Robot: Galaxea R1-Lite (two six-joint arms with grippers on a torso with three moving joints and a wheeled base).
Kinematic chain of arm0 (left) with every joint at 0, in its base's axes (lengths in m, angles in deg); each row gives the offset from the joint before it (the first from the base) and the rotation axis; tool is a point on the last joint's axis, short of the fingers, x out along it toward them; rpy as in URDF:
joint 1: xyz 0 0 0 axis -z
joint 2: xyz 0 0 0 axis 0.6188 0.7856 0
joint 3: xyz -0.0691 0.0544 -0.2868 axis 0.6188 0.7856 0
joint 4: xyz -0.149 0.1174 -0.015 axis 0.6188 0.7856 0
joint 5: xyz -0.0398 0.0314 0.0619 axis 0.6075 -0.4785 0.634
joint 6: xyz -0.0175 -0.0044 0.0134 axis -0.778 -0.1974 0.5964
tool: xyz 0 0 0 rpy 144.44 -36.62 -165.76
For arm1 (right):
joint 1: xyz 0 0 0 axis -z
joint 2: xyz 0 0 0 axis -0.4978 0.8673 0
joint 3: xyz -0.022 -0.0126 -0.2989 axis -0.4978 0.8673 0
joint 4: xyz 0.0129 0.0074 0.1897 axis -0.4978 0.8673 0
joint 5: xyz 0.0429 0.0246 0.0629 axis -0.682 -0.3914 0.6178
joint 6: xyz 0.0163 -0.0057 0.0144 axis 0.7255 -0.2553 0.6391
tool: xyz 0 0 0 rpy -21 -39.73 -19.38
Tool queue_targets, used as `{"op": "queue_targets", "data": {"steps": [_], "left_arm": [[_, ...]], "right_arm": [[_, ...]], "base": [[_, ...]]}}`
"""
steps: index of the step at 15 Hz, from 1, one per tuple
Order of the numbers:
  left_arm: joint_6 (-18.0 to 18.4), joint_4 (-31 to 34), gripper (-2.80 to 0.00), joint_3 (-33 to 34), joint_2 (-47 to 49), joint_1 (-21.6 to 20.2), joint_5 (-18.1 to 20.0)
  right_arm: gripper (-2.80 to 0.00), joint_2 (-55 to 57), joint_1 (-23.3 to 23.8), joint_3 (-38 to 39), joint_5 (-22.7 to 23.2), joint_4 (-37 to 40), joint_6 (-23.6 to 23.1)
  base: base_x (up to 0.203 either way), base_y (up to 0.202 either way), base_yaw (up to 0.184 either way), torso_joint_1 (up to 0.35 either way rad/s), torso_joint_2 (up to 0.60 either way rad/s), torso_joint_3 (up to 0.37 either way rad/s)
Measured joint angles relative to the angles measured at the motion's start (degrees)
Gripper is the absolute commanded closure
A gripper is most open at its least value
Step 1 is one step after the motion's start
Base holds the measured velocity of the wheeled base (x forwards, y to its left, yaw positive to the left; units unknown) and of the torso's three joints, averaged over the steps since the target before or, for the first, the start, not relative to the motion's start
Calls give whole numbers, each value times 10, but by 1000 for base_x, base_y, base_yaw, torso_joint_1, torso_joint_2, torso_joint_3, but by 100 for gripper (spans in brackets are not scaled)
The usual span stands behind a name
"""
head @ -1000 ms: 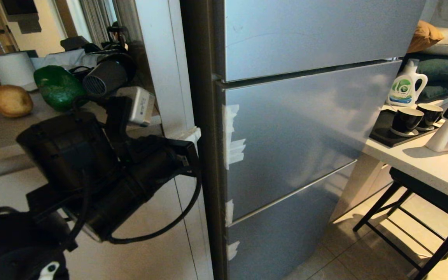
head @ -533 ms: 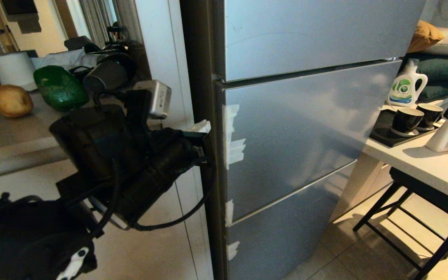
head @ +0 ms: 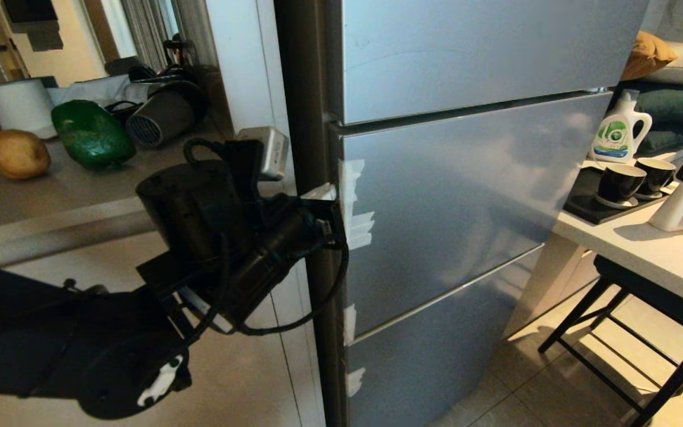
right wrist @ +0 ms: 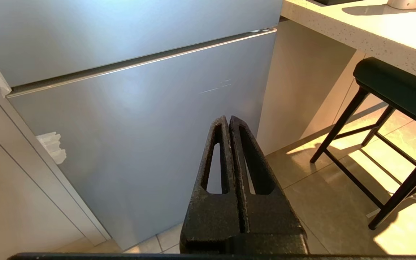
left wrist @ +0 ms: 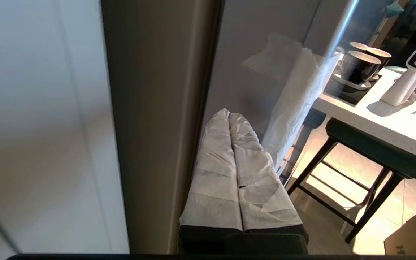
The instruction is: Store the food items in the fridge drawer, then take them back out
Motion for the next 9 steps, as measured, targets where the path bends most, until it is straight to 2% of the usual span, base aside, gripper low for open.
{"op": "queue_targets", "data": {"steps": [4, 9], "left_arm": [[1, -1, 0, -6, 12, 1, 4], [2, -7, 0, 3, 11, 16, 48]], "right_arm": [[0, 0, 0, 0, 0, 0, 0], [0, 0, 0, 0, 0, 0, 0]], "base": [[0, 0, 0, 0, 0, 0], [0, 0, 0, 0, 0, 0]]}}
